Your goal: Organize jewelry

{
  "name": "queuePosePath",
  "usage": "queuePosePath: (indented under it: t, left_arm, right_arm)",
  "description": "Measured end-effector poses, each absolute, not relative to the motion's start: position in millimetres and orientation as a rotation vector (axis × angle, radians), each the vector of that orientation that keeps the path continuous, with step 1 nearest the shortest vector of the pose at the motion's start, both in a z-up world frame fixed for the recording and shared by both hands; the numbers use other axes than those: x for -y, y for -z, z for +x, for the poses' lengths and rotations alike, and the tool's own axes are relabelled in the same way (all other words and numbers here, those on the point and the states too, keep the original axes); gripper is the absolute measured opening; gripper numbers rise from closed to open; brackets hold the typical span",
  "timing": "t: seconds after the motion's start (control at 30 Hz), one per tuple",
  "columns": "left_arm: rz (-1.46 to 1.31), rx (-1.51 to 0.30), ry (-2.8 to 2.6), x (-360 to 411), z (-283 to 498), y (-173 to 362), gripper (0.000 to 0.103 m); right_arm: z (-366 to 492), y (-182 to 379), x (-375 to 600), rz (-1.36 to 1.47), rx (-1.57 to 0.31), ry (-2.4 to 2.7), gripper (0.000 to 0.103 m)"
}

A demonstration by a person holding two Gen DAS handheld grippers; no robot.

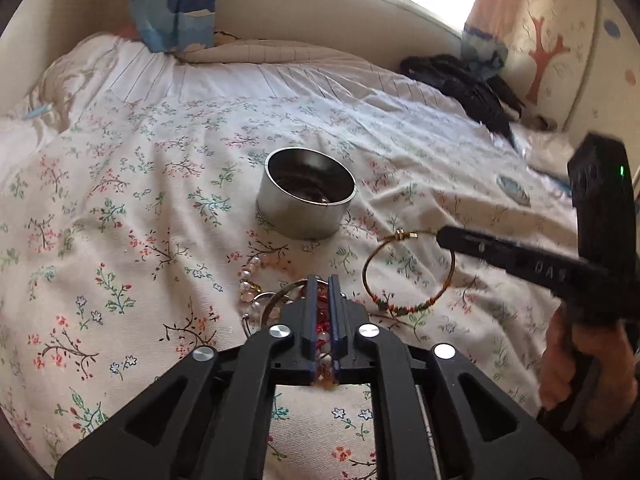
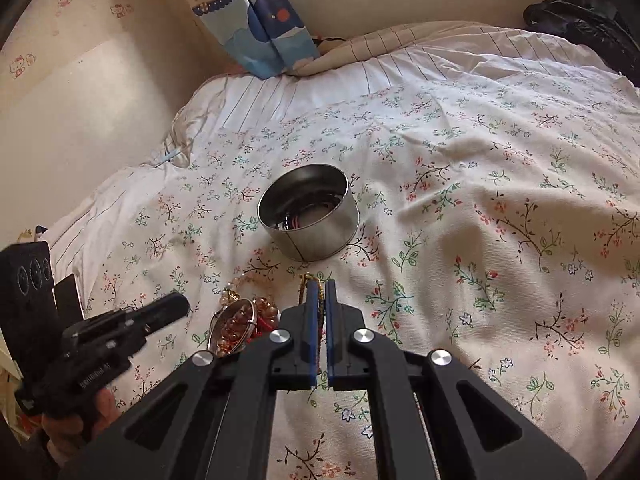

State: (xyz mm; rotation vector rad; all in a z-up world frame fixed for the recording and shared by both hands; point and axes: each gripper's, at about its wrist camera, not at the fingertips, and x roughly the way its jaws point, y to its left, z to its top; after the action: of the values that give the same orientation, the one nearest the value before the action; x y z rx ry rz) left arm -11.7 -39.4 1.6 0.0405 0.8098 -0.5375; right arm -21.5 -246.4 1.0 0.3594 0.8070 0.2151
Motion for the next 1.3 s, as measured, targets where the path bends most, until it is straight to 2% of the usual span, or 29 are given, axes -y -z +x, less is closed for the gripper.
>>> queuePosePath:
  t: [0.07, 0.1, 0.2, 0.23, 0.27, 0.3, 0.33, 0.37, 0.67, 0.87, 1.3]
  left_arm:
    - [0.144, -0.791, 0.523, 54.6, -18.8, 1.7, 0.055]
    - [0.203, -0.773, 0.509, 62.5, -22.9, 3.0, 0.058]
    - [0.341, -0.791, 0.476, 82.8, -24.7, 16.6, 0.059]
    - [0.379, -0.808, 0.457, 89.1, -22.9, 22.7, 0.058]
    - [0.410, -0.825, 0.438, 93.0, -20.0, 29.1, 0.049]
    - [0.435, -0.837, 0.416, 95.1, -16.8, 33.8, 0.034]
    - [0.432, -0.850, 0.416, 94.1, -14.6, 35.4, 0.009]
    - [0.419, -0.842, 0.408, 92.0, -14.6, 34.1, 0.007]
    - [-0.049, -0.729, 0.420, 18.1, -6.5, -12.0, 0.006]
    - [-0.018, -0.638, 0.419, 24.0, -17.3, -25.4, 0.006]
    - [-0.074, -0.611, 0.482, 27.3, -16.1, -33.8, 0.006]
  right_arm:
    - [-21.5, -1.9, 246.0, 0.359, -0.804, -0.216, 0.004]
    - [-20.9, -1.8, 245.4, 0.358, -0.805, -0.218, 0.004]
    - [-20.1, -1.1, 243.5, 0.353, -0.810, -0.221, 0.004]
    - [-19.5, -1.1, 243.4, 0.353, -0.809, -0.221, 0.004]
    - [-19.4, -1.2, 243.5, 0.354, -0.808, -0.220, 0.004]
    - [-19.4, -1.3, 243.9, 0.356, -0.807, -0.219, 0.004]
    - [-19.8, -1.4, 244.8, 0.361, -0.804, -0.218, 0.004]
    - [-20.1, -2.0, 246.1, 0.365, -0.799, -0.216, 0.004]
    - [-23.1, -10.3, 251.1, 0.395, -0.745, -0.226, 0.004]
    - [-27.0, -22.1, 247.2, 0.387, -0.678, -0.252, 0.004]
    - [-23.2, -41.8, 237.3, 0.366, -0.567, -0.295, 0.004]
